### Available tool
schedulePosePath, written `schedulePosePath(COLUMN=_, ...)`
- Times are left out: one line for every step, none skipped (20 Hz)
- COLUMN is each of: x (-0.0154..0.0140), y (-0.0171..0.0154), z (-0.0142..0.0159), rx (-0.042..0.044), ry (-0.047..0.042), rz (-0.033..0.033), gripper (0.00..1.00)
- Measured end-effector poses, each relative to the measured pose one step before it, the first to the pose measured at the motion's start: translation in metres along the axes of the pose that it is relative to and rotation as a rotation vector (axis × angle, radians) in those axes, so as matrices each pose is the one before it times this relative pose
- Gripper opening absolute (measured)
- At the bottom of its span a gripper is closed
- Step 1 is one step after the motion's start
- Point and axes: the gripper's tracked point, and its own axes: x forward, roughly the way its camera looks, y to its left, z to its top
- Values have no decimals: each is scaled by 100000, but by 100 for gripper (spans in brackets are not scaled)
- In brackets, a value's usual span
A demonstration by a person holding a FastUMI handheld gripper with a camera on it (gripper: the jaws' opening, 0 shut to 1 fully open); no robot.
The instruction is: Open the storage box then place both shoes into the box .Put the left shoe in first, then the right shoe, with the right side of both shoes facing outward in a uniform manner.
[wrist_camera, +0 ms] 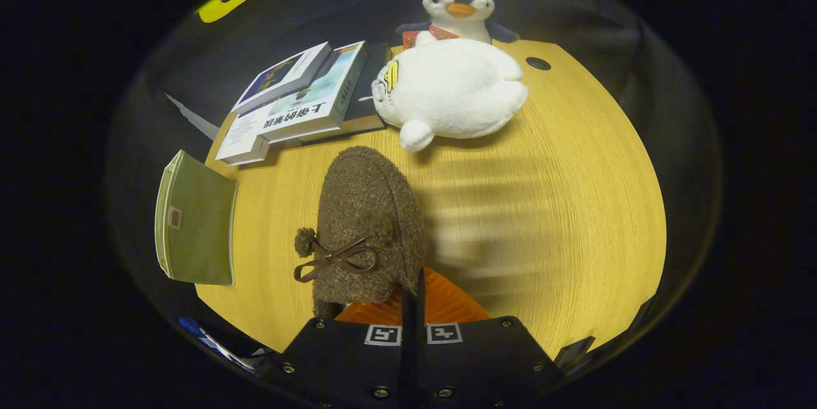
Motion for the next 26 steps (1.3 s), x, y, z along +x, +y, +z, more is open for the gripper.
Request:
schedulePosePath(x=-319, y=440, z=231, rx=-752, ry=-678, rz=216, gripper=0)
schedulePosePath(x=-349, y=501, z=456, rx=-731, ry=-1394, rz=292, gripper=0)
schedulePosePath(x=-295, y=417, z=260, rx=-765, ry=-763, rz=-9, gripper=0)
schedulePosePath(x=-389, y=391, z=255, rx=-140, ry=-480, rz=144, gripper=0)
schedulePosePath(x=-222, y=650, z=207, rx=30, ry=-112, rz=840, gripper=0)
schedulePosePath(x=-310, y=708, z=201, rx=35, ry=-17, rz=1305, gripper=0)
schedulePosePath(x=-428, y=726, z=222, rx=84, ry=57, rz=1212, gripper=0)
schedulePosePath(x=-380, y=772, z=300, rx=-322, ry=-23, rz=1168, gripper=0)
schedulePosePath(x=-351, y=800, z=263, rx=-60, ry=-192, rz=903, gripper=0)
schedulePosePath(x=-242, y=839, z=313, rx=-481, ry=-112, rz=818, gripper=0)
schedulePosePath(x=-266, y=750, z=355, rx=-1258, ry=-286, rz=185, gripper=0)
schedulePosePath(x=-140, y=776, z=384, rx=-1602, ry=-461, rz=57, gripper=0)
schedulePosePath(x=-279, y=867, z=383, rx=-1428, ry=-340, rz=360, gripper=0)
schedulePosePath(x=-154, y=977, z=302, rx=-1297, ry=-133, rz=898, gripper=0)
schedulePosePath(x=-153, y=1031, z=356, rx=-1117, ry=-223, rz=1156, gripper=0)
schedulePosePath(x=-32, y=927, z=275, rx=-1062, ry=-160, rz=752, gripper=0)
schedulePosePath(x=-85, y=1000, z=289, rx=-1243, ry=73, rz=763, gripper=0)
schedulePosePath(x=-15, y=1115, z=193, rx=-1078, ry=267, rz=1110, gripper=0)
schedulePosePath(x=-20, y=1175, z=288, rx=-1135, ry=216, rz=1415, gripper=0)
schedulePosePath(x=32, y=1133, z=234, rx=-975, ry=314, rz=1405, gripper=0)
schedulePosePath(x=9, y=1141, z=305, rx=-1047, ry=324, rz=1415, gripper=0)
schedulePosePath(x=81, y=1075, z=375, rx=-994, ry=110, rz=1281, gripper=0)
schedulePosePath(x=96, y=1068, z=496, rx=-1254, ry=-279, rz=972, gripper=0)
schedulePosePath(x=223, y=835, z=394, rx=-1488, ry=-507, rz=531, gripper=0)
schedulePosePath(x=301, y=722, z=110, rx=-1169, ry=50, rz=282, gripper=0)
schedulePosePath(x=315, y=1001, z=105, rx=-631, ry=374, rz=889, gripper=0)
